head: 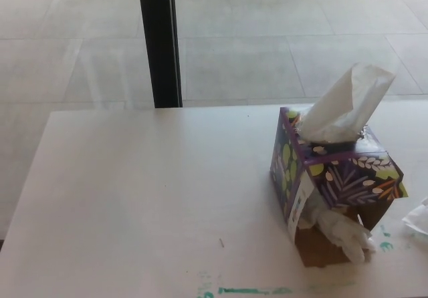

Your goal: The robot uses its right hand to pull out a tissue from the tissue box kept in the middle of the desk and put it on the right side

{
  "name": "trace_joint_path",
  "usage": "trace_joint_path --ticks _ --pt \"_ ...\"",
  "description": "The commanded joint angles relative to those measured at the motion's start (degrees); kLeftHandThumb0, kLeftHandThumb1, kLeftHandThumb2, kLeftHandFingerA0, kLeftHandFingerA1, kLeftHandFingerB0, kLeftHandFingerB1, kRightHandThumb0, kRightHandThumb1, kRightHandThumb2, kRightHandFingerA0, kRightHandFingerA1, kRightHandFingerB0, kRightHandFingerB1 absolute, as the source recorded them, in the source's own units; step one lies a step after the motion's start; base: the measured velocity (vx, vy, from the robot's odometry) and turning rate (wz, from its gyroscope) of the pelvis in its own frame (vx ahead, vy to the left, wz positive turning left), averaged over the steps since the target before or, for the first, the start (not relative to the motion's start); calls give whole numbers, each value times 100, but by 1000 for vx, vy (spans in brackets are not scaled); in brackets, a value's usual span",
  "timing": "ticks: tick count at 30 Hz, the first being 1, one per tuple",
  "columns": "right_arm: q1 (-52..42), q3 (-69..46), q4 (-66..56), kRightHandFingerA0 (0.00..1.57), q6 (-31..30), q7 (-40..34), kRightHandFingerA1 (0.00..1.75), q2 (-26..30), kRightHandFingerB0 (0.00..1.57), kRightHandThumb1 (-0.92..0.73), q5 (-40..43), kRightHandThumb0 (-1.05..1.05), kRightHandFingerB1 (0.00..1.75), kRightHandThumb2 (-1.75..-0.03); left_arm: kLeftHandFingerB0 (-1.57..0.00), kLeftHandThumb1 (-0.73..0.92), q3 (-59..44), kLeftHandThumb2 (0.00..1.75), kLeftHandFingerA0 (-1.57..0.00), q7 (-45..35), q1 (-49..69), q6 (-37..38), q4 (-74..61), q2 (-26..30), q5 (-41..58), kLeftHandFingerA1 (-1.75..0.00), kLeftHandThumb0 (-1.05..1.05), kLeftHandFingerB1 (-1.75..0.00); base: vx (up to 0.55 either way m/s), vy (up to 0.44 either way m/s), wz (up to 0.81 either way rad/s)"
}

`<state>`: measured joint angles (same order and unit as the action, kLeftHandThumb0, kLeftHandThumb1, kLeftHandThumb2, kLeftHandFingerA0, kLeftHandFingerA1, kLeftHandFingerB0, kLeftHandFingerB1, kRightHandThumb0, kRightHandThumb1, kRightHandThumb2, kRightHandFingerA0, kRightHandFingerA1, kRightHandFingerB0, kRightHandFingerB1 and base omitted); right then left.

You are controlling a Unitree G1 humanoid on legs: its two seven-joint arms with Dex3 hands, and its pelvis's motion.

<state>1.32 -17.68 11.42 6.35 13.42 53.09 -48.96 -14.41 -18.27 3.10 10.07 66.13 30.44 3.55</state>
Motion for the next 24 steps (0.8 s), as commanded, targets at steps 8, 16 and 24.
trace_joint_path --ticks 8,16,24 --pt "-1219 -4434 3998 66 450 -3329 162 -2973 50 -72 4094 -55 122 -69 -65 92 -75 75 -81 153 -18 -55 2 18 66 -118 -90 -112 0 0 0" --pt "-1079 -5071 4660 32 131 -2997 132 -3168 36 -68 4669 -49 121 -84 -64 92 -49 77 -81 171 -86 -43 68 64 14 -115 -91 -110 0 0 0" --pt "-1056 -4907 4695 52 265 -2593 126 -3483 45 -62 4456 -49 107 -75 -64 92 -164 73 -84 165 -160 -137 124 6 145 -118 -98 -112 0 0 0"
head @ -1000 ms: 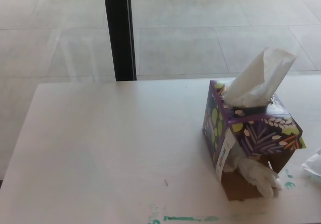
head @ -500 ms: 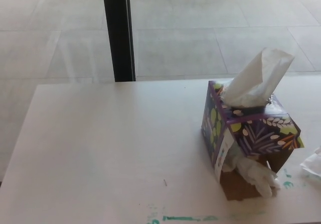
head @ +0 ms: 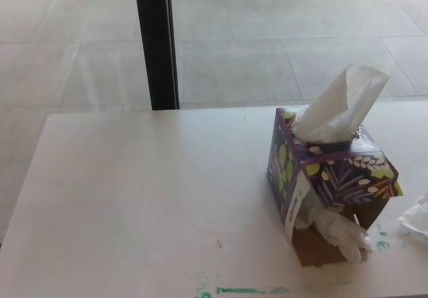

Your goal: The robot uses its right hand to pull out a tissue from the tissue box kept in the middle of the desk and put it on the right side

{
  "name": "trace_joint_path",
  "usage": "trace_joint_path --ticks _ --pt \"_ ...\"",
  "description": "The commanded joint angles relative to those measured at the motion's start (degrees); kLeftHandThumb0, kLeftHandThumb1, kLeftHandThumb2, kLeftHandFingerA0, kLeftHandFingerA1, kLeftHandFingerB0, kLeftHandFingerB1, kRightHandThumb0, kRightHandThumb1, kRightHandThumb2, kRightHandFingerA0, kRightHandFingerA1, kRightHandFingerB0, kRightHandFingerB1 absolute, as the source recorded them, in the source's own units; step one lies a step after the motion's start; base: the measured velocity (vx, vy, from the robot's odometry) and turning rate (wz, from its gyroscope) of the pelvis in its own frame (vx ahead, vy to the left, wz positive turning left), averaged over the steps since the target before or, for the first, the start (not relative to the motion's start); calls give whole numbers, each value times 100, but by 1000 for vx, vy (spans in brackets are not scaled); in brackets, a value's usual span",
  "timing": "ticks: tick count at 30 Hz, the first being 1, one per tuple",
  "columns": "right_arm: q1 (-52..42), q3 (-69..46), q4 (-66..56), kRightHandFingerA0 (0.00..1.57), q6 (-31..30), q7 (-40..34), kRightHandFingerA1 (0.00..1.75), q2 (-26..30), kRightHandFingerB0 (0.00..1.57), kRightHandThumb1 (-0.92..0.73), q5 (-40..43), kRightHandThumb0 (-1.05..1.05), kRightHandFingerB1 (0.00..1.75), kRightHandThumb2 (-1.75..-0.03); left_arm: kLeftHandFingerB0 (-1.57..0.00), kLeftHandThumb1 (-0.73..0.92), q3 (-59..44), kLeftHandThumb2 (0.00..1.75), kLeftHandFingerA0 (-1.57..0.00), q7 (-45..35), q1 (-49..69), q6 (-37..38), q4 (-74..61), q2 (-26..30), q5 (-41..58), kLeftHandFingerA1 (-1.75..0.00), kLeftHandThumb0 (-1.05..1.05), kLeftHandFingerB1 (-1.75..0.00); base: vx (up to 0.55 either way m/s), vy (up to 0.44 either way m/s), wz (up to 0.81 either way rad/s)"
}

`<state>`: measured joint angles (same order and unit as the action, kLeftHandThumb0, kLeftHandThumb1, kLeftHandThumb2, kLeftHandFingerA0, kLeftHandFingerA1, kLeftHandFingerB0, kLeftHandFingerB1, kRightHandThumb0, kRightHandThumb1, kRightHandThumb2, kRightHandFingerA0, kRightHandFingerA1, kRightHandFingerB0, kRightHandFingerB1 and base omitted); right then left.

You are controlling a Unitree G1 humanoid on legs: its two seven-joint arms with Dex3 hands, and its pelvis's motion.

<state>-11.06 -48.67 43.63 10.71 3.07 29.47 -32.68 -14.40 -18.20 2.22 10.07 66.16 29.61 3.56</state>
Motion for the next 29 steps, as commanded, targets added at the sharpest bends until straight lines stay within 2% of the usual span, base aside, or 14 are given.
trace_joint_path --ticks 1,2,3,6,8,9,10,11,12,13,17,20,26,29 --pt "167 -1797 1420 65 -122 -1411 136 -1194 50 -61 2844 -50 102 -74 -64 92 -216 76 -81 136 -74 -209 108 75 206 -118 -94 -112 0 0 0" --pt "58 -1554 1367 108 250 -1361 118 -1321 69 -46 2642 -56 94 -101 -63 92 -301 77 -78 144 -106 -289 151 49 296 -116 -91 -111 0 0 0" --pt "15 -1461 1288 113 345 -1306 130 -1396 64 -54 2563 -51 103 -77 -63 92 -350 76 -77 121 -137 -352 168 44 351 -117 -90 -112 0 0 0" --pt "-71 -1266 1228 106 542 -1134 123 -1489 67 -55 2416 -49 95 -74 -58 92 -485 74 -72 -67 -191 -508 214 36 502 -122 -92 -115 0 0 0" --pt "-108 -1209 1192 109 707 -1000 137 -1551 70 -50 2422 -45 93 -78 -59 92 -507 74 -73 17 -164 -541 202 16 485 -121 -92 -115 0 0 0" --pt "-131 -1130 1181 110 750 -1027 134 -1565 73 -51 2342 -50 97 -75 -58 92 -515 75 -72 22 -159 -536 227 23 478 -121 -91 -115 0 0 0" --pt "-193 -958 1136 118 791 -1010 121 -1591 76 -40 2183 -53 92 -96 -57 92 -471 77 -76 102 -148 -546 285 57 385 -120 -92 -115 0 0 0" --pt "-198 -941 1139 118 797 -1009 121 -1589 76 -40 2192 -53 92 -96 -57 92 -473 77 -76 108 -150 -547 291 58 367 -120 -92 -115 0 0 0" --pt "-187 -947 1200 114 865 -927 118 -1580 76 -40 2282 -56 92 -95 -57 92 -478 77 -77 121 -144 -541 302 64 347 -120 -91 -115 0 0 0" --pt "-194 -915 1214 119 891 -916 124 -1580 76 -53 2293 -52 94 -70 -56 92 -428 78 -78 129 -127 -521 326 89 277 -120 -89 -116 0 0 0" --pt "-285 -806 1094 118 918 -952 123 -1667 78 -52 2361 -50 92 -71 -55 92 -350 76 -77 122 -111 -528 397 165 167 -120 -88 -115 0 0 0" --pt "-226 -706 1255 119 910 -887 122 -1553 81 -52 2458 -52 89 -68 -55 92 -310 74 -72 160 -91 -590 495 191 112 -113 -87 -106 0 0 0" --pt "-177 -380 1380 122 964 -1045 113 -1446 81 -51 2584 -53 89 -70 -57 92 -236 76 -77 168 -106 -503 489 215 33 -115 -86 -111 0 0 0" --pt "-175 -221 1425 115 1051 -976 113 -1449 81 -52 2731 -50 90 -71 -56 92 -257 75 -75 146 -189 -565 453 261 77 -117 -86 -112 0 0 0"
